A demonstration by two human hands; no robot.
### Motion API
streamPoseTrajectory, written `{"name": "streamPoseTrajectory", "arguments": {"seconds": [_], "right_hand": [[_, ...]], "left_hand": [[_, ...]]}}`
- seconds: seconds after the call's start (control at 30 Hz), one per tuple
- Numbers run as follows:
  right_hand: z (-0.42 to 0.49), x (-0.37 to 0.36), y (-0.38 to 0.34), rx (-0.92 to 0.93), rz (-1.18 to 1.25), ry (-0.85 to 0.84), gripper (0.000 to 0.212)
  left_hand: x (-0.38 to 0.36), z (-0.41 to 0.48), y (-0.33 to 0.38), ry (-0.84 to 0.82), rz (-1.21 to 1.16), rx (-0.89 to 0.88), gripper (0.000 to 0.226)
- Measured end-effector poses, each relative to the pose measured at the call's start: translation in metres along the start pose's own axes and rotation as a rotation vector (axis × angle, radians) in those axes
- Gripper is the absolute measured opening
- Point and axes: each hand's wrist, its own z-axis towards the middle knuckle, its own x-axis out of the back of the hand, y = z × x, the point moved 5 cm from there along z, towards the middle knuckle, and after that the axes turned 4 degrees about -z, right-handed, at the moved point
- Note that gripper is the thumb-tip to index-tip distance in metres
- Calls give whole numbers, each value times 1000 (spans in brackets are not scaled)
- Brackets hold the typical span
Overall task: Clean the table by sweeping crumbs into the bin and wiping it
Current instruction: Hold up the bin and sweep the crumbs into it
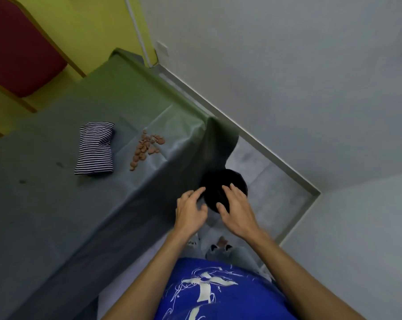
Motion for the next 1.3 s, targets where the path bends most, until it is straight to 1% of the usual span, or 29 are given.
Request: {"name": "streamPoseTrajectory", "arguments": {"seconds": [0.07, 0.2, 0.33, 0.43, 0.53, 0.6, 0.7, 0.9, 1.0, 1.13, 1.3], "right_hand": [[-10, -2, 19, -82, 40, 16, 61], [-20, -11, 49, -231, 101, 22, 61], [-10, -30, 82, -360, 146, 6, 62], [2, -56, 109, -437, 183, -23, 63], [17, -93, 143, -500, 239, -60, 63], [31, -120, 166, -525, 267, -90, 63], [60, -158, 202, -544, 271, -88, 63], [118, -236, 269, -602, 320, -39, 62], [148, -274, 303, -631, 332, -34, 63], [182, -317, 339, -623, 336, 5, 64], [202, -351, 370, -675, 313, 80, 63]], "left_hand": [[-13, 2, 4, -40, 9, -26, 54], [-29, 13, 11, -50, 28, -90, 50], [-54, 42, 1, -103, 54, -78, 48], [-81, 66, -24, -179, 95, -66, 49], [-110, 89, -59, -237, 103, -6, 50], [-130, 105, -85, -257, 103, 19, 49], [-162, 136, -123, -280, 136, 22, 48], [-221, 220, -198, -244, 181, 43, 50], [-249, 266, -226, -188, 218, 20, 53], [-278, 304, -256, -97, 217, 44, 51], [-306, 336, -284, -111, 211, 0, 59]]}}
